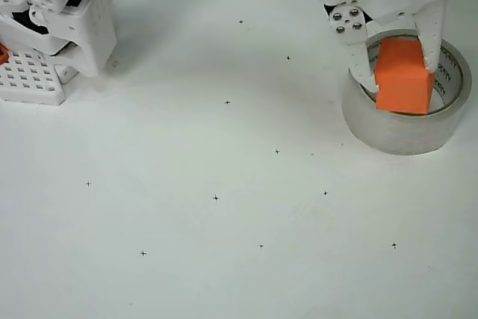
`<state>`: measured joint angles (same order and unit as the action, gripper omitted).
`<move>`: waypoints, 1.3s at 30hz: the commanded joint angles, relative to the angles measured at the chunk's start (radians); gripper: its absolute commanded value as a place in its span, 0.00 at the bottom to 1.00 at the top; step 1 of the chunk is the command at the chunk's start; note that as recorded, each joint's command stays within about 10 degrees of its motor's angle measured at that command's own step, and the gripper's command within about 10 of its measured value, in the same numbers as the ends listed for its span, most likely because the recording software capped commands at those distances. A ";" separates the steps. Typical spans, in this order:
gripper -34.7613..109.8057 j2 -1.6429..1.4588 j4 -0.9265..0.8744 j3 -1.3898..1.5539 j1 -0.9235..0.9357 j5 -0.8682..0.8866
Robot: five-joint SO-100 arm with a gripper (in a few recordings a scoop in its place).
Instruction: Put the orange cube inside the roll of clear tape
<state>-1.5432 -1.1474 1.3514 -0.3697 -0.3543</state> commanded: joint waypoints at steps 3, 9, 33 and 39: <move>0.33 -0.106 -0.011 -0.115 -0.071 0.002; 0.33 -0.026 -0.015 -0.178 -0.118 0.006; 0.52 0.097 -0.023 -0.259 -0.140 -0.020; 0.52 0.092 -0.037 -0.259 -0.120 -0.021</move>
<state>-1.4036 -1.1674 1.1720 -0.4924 -0.3620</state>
